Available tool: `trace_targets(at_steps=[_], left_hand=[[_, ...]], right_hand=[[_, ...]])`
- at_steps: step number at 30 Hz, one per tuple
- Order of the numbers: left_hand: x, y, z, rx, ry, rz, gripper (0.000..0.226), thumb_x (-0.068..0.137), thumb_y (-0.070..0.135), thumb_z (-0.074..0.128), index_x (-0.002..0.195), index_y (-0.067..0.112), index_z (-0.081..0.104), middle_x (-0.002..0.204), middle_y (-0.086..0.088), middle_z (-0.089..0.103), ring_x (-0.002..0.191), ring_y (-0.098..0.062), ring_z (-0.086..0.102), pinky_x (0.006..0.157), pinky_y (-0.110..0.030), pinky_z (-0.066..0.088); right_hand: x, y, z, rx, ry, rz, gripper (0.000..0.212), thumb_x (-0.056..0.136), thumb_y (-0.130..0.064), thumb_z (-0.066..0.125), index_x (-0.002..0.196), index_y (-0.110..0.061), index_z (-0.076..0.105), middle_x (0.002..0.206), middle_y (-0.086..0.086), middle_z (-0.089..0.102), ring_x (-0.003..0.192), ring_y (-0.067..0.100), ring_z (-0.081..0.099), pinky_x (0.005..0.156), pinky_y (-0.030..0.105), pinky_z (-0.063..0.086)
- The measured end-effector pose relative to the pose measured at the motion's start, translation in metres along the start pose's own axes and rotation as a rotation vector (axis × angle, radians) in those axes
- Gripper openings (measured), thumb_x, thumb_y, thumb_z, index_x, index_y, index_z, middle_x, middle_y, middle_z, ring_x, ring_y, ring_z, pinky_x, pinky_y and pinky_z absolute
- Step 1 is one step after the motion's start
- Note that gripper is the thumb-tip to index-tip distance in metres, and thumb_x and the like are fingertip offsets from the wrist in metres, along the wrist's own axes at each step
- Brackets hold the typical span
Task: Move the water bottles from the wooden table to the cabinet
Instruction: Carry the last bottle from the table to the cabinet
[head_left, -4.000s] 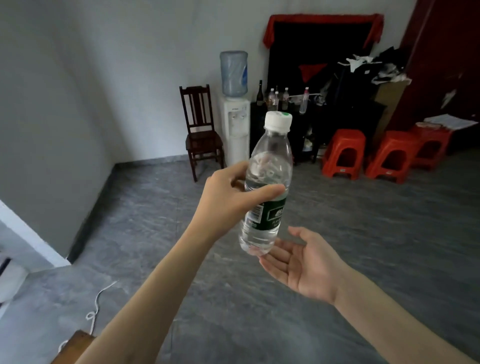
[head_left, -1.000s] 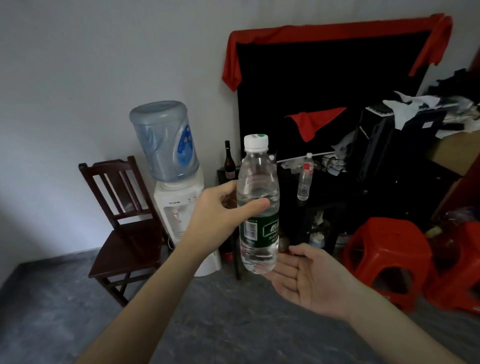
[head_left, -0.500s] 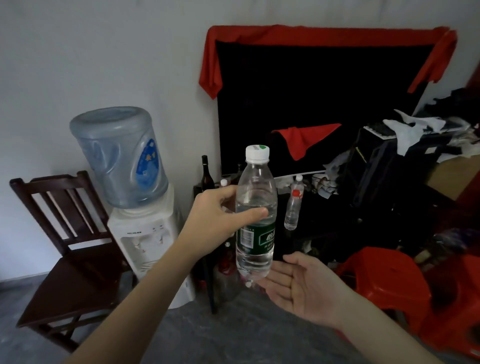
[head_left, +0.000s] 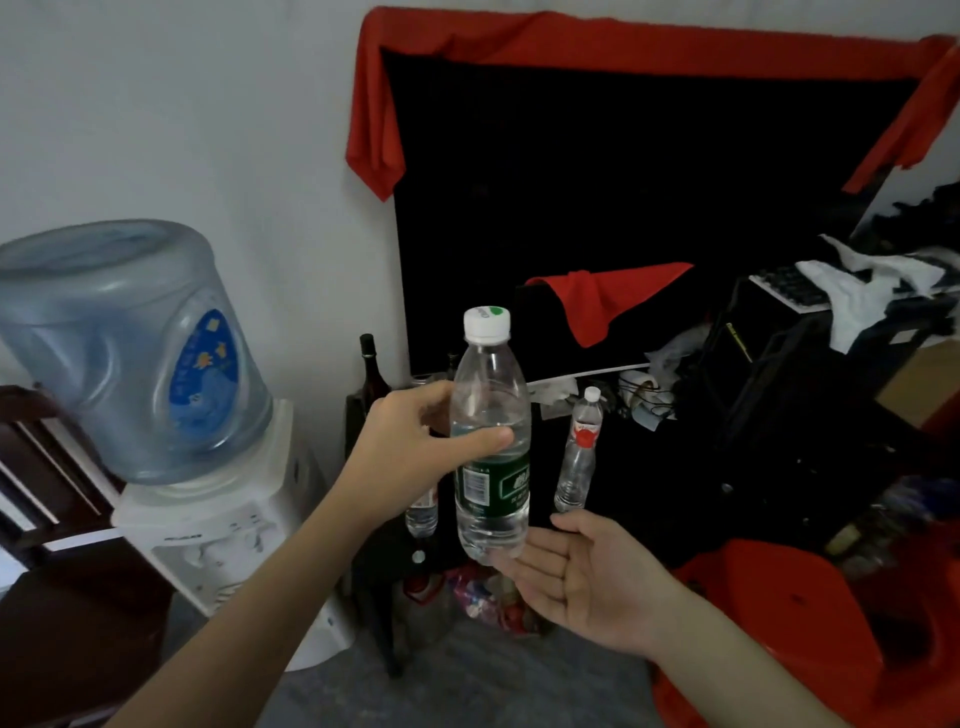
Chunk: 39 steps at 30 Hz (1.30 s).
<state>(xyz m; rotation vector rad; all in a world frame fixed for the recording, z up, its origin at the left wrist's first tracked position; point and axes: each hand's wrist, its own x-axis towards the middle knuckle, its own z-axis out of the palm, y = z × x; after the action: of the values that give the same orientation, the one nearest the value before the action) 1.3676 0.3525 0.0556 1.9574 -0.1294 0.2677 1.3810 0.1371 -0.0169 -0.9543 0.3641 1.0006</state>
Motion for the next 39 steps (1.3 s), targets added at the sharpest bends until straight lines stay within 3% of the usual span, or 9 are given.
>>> trace_targets(at_steps=[2, 6, 10, 13, 18, 26, 30, 34, 39], left_hand=[[0.019, -0.014, 0.004, 0.001, 0.012, -0.024, 0.026, 0.080, 0.032, 0.083, 0.105, 0.027, 0.078, 0.098, 0.013, 0.080, 0.095, -0.005, 0.075, 0.089, -0.030, 0.059], [0.060, -0.036, 0.015, 0.008, 0.008, -0.067, 0.026, 0.079, 0.029, 0.084, 0.104, 0.027, 0.077, 0.097, 0.016, 0.079, 0.094, -0.001, 0.074, 0.080, -0.014, 0.055], [0.103, -0.056, 0.027, 0.025, 0.049, -0.101, 0.030, 0.080, 0.023, 0.085, 0.109, 0.021, 0.077, 0.098, 0.014, 0.080, 0.092, -0.001, 0.075, 0.077, -0.014, 0.056], [0.135, -0.072, 0.037, 0.046, 0.068, -0.166, 0.035, 0.078, 0.024, 0.087, 0.111, 0.021, 0.076, 0.099, 0.012, 0.080, 0.093, -0.003, 0.075, 0.082, -0.020, 0.059], [0.172, -0.108, 0.061, 0.155, 0.104, -0.253, 0.038, 0.074, 0.025, 0.091, 0.107, 0.030, 0.073, 0.095, 0.026, 0.076, 0.090, 0.006, 0.072, 0.078, -0.008, 0.051], [0.176, -0.182, 0.092, 0.203, 0.089, -0.465, 0.048, 0.069, 0.035, 0.092, 0.108, 0.040, 0.066, 0.098, 0.037, 0.070, 0.094, 0.012, 0.068, 0.078, -0.006, 0.050], [0.167, -0.222, 0.107, 0.151, 0.088, -0.537, 0.053, 0.068, 0.034, 0.093, 0.114, 0.035, 0.067, 0.098, 0.031, 0.072, 0.095, 0.009, 0.069, 0.078, -0.008, 0.051], [0.157, -0.264, 0.124, 0.089, 0.085, -0.599, 0.056, 0.067, 0.030, 0.093, 0.113, 0.040, 0.063, 0.103, 0.028, 0.072, 0.099, 0.007, 0.069, 0.082, -0.015, 0.055], [0.154, -0.301, 0.143, 0.073, 0.118, -0.618, 0.058, 0.069, 0.028, 0.092, 0.111, 0.049, 0.057, 0.105, 0.021, 0.073, 0.101, 0.009, 0.067, 0.086, -0.018, 0.057]], right_hand=[[0.017, -0.015, -0.008, 0.003, -0.005, 0.016, 0.047, 0.098, -0.029, 0.043, 0.127, 0.001, 0.064, 0.125, 0.017, 0.068, 0.118, 0.028, 0.064, 0.083, 0.034, 0.050], [0.055, -0.053, -0.026, 0.003, -0.012, 0.047, 0.048, 0.097, -0.030, 0.043, 0.128, 0.001, 0.063, 0.126, 0.018, 0.067, 0.120, 0.029, 0.063, 0.082, 0.033, 0.053], [0.095, -0.096, -0.044, 0.055, 0.012, 0.081, 0.046, 0.100, -0.029, 0.041, 0.126, 0.002, 0.062, 0.122, 0.019, 0.069, 0.109, 0.030, 0.070, 0.076, 0.033, 0.058], [0.127, -0.123, -0.058, 0.102, 0.017, 0.125, 0.045, 0.102, -0.028, 0.039, 0.124, 0.004, 0.062, 0.119, 0.022, 0.070, 0.108, 0.033, 0.070, 0.088, 0.037, 0.053], [0.188, -0.158, -0.085, 0.156, 0.074, 0.216, 0.043, 0.103, -0.025, 0.041, 0.120, 0.007, 0.063, 0.114, 0.026, 0.070, 0.114, 0.036, 0.063, 0.095, 0.040, 0.049], [0.266, -0.136, -0.118, 0.230, 0.166, 0.339, 0.039, 0.104, -0.021, 0.040, 0.111, 0.011, 0.061, 0.093, 0.029, 0.074, 0.101, 0.037, 0.064, 0.070, 0.041, 0.061], [0.301, -0.116, -0.133, 0.239, 0.240, 0.360, 0.038, 0.104, -0.020, 0.038, 0.109, 0.010, 0.060, 0.101, 0.027, 0.068, 0.096, 0.036, 0.063, 0.055, 0.038, 0.061], [0.335, -0.102, -0.148, 0.226, 0.331, 0.380, 0.037, 0.104, -0.020, 0.038, 0.112, 0.009, 0.060, 0.118, 0.027, 0.064, 0.120, 0.036, 0.057, 0.085, 0.041, 0.052], [0.364, -0.093, -0.150, 0.173, 0.412, 0.359, 0.036, 0.104, -0.021, 0.039, 0.111, 0.008, 0.059, 0.110, 0.023, 0.063, 0.116, 0.032, 0.055, 0.102, 0.040, 0.044]])
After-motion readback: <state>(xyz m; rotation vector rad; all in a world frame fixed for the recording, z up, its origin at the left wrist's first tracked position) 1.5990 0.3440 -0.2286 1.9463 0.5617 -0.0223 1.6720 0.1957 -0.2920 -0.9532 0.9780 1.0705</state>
